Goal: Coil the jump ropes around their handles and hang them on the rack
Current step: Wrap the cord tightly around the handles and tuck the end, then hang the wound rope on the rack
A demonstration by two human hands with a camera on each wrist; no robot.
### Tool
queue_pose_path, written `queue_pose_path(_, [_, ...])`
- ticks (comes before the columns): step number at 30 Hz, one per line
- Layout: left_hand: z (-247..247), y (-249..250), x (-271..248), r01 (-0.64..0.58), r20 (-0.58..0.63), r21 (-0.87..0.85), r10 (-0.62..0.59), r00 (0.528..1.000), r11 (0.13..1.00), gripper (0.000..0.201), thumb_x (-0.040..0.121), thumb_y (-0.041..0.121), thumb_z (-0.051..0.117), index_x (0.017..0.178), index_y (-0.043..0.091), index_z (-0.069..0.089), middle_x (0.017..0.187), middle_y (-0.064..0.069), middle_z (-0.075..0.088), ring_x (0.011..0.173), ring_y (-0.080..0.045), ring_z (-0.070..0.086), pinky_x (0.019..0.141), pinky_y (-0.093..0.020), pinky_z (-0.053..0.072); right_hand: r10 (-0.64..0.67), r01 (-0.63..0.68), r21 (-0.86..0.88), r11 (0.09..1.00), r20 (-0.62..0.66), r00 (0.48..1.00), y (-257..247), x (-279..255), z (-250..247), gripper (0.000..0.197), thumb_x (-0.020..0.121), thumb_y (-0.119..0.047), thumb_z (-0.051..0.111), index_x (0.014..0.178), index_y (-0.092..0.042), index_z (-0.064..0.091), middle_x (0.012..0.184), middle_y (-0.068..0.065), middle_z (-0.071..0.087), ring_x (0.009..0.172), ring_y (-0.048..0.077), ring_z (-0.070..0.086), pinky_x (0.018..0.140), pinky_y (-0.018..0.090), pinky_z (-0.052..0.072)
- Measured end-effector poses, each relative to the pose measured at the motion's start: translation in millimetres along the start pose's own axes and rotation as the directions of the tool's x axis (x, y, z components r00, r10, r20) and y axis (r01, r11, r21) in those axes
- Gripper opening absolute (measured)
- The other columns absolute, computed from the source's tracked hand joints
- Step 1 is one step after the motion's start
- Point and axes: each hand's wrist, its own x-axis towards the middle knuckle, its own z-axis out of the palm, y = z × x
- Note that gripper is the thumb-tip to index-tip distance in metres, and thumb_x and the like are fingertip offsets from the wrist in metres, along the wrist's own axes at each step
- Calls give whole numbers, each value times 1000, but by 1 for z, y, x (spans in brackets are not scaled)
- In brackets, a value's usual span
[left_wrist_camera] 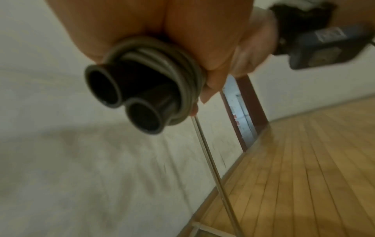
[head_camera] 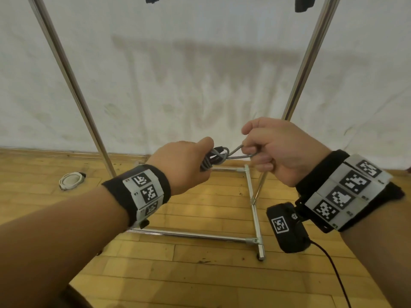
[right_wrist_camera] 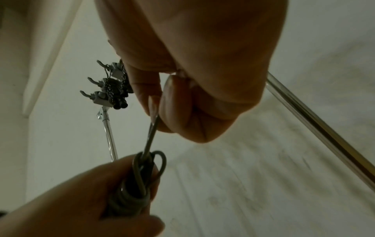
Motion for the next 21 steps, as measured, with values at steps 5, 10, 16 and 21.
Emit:
queue_pose_path(5, [6,15,-6,75,94,-320,-47,994,945,41,94,71,57,102,36,38,76,8,60,59,-11,61,46,-26,44,-77,99,255,962,-94,993,-1,-2,-2,17,94,-2,60,109,-10,56,72,6,60,52,13,39,46,27,30])
queue_pose_path(10, [-3,26,-11,334,327,-927,-68,942,170,33,91,61,63,105,32,64,87,-10,71,77,-40,77,72,-58,65,-163,157,451,879,-26,986,12,-3,21,18,100,-12,58,117,-8,63,87,6,66,59,15,51,53,28,35])
queue_pose_path(16, [-7,19,-4,440,437,-874,61,897,-204,56,90,68,64,110,16,59,91,-17,73,84,-40,75,60,-35,57,-219,193,480,855,-2,976,12,-2,23,19,106,-12,48,104,-8,66,79,5,63,62,14,53,52,25,40])
queue_pose_path(21, [-7,21,-5,505,436,-795,263,861,-336,28,96,42,67,100,14,65,80,-8,62,72,-26,63,75,-40,56,-205,192,394,899,-11,979,13,-1,19,21,106,-15,48,101,-5,66,73,4,59,57,13,49,49,22,39])
